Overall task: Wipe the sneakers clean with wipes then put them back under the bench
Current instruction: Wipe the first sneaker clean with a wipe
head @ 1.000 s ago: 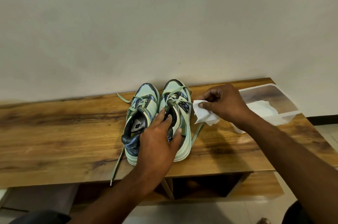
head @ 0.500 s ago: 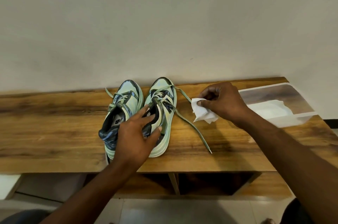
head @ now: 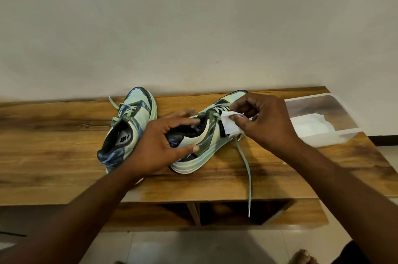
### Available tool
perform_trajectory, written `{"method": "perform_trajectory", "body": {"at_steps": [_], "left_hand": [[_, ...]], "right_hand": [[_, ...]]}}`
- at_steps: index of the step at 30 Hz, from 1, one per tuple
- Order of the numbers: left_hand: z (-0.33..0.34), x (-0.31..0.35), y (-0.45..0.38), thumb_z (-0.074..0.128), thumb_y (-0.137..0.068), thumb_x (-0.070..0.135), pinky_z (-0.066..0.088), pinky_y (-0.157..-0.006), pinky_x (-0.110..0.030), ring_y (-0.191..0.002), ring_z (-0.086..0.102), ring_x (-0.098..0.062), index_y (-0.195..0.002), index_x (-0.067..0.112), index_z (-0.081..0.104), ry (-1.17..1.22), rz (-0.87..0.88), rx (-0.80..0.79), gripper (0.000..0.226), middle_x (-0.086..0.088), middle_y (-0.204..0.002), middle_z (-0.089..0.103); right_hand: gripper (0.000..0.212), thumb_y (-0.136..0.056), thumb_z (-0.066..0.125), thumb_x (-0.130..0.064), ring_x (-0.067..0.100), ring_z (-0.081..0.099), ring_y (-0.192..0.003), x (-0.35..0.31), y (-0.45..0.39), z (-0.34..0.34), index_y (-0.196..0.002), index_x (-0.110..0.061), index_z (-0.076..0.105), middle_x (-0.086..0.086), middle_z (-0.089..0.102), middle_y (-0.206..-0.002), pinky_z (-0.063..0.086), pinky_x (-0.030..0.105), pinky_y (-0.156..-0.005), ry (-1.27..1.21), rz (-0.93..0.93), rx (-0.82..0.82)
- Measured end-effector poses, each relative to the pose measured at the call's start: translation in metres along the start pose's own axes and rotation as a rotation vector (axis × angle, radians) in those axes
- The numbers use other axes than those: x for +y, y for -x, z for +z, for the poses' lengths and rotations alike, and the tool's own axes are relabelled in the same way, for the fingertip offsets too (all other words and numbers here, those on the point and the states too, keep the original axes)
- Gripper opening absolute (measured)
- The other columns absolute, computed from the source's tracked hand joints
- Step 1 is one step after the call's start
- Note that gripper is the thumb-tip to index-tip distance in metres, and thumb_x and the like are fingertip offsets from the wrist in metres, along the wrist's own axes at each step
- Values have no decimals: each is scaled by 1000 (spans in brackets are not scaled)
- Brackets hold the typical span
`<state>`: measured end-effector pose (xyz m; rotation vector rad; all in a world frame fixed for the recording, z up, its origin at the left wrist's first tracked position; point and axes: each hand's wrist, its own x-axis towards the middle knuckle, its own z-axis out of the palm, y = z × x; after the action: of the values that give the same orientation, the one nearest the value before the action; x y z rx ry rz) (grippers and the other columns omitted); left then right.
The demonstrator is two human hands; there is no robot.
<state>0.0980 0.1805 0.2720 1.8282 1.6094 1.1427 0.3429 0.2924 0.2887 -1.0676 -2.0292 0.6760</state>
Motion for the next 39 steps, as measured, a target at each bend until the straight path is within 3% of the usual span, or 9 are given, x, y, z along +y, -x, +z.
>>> {"method": "perform_trajectory", "body": {"at_steps": [3, 7, 11, 15, 21, 24, 27, 31, 39], "left_hand": [[3, -11, -4, 98, -65, 23, 52, -107, -27, -130, 60, -2, -146, 26, 56, 94, -158, 129, 91, 12, -141, 64], [15, -23, -5, 93, -71, 50, 57, -102, -36, -119, 67, -3, -142, 26, 57, 159, -278, 272, 83, 11, -126, 72], [25, -20, -7, 77, -82, 43, 55, -88, -14, -108, 68, 5, -134, 24, 59, 197, -268, 297, 59, 20, -112, 74], [26, -23, -9, 75, -86, 39, 61, -90, -30, -104, 72, -3, -118, 32, 64, 249, -288, 297, 35, 17, -110, 76], [30, -20, -9, 76, -89, 45, 60, -94, -51, -102, 75, -17, -120, 16, 68, 343, -345, 311, 43, 1, -108, 79], [31, -13, -10, 74, -88, 46, 60, -95, -51, -101, 76, -20, -115, 11, 68, 406, -393, 318, 45, -3, -106, 78], [31, -13, -13, 73, -86, 54, 60, -94, -51, -101, 75, -22, -114, 11, 67, 433, -424, 334, 52, -5, -106, 78], [30, -13, -15, 68, -95, 45, 60, -83, -32, -96, 76, -14, -111, 13, 71, 445, -427, 332, 36, -1, -102, 79], [29, -19, -17, 68, -91, 54, 59, -87, -38, -98, 76, -15, -114, 14, 70, 477, -450, 333, 46, 0, -104, 79]], "right_hand": [[26, -81, 84, -15, 0, 67, -73, -2, 4, 7, -95, -31, 68, -14, 72, -88, 50, 16, -66, 52, -37, 31], [22, -83, 81, -10, 5, 66, -70, -7, 7, 23, -93, -24, 68, -12, 70, -85, 58, 28, -66, 60, -77, 114], [20, -84, 78, -5, 8, 67, -78, -12, 9, 36, -98, -18, 72, -7, 72, -93, 60, 27, -67, 25, -115, 157], [20, -83, 79, -6, 7, 67, -81, -16, 7, 42, -99, -18, 75, -7, 72, -96, 60, 22, -70, 33, -129, 155], [18, -81, 83, -18, 7, 65, -79, -19, 14, 41, -98, -14, 79, -3, 73, -95, 57, 25, -70, 92, -226, 183], [21, -83, 85, -23, 8, 65, -86, -23, 19, 43, -101, -13, 80, -2, 73, -99, 53, 19, -78, 121, -266, 165], [14, -86, 82, -15, 12, 67, -91, -26, 21, 49, -99, -11, 80, 1, 74, -99, 55, 28, -83, 145, -322, 152], [20, -83, 84, -7, 16, 69, -90, -27, 19, 58, -102, -10, 79, 2, 76, -98, 55, 33, -82, 114, -363, 149], [21, -81, 88, -18, 11, 65, -80, -27, 5, 57, -101, -16, 82, -3, 69, -93, 56, 31, -71, 116, -247, 180]]}}
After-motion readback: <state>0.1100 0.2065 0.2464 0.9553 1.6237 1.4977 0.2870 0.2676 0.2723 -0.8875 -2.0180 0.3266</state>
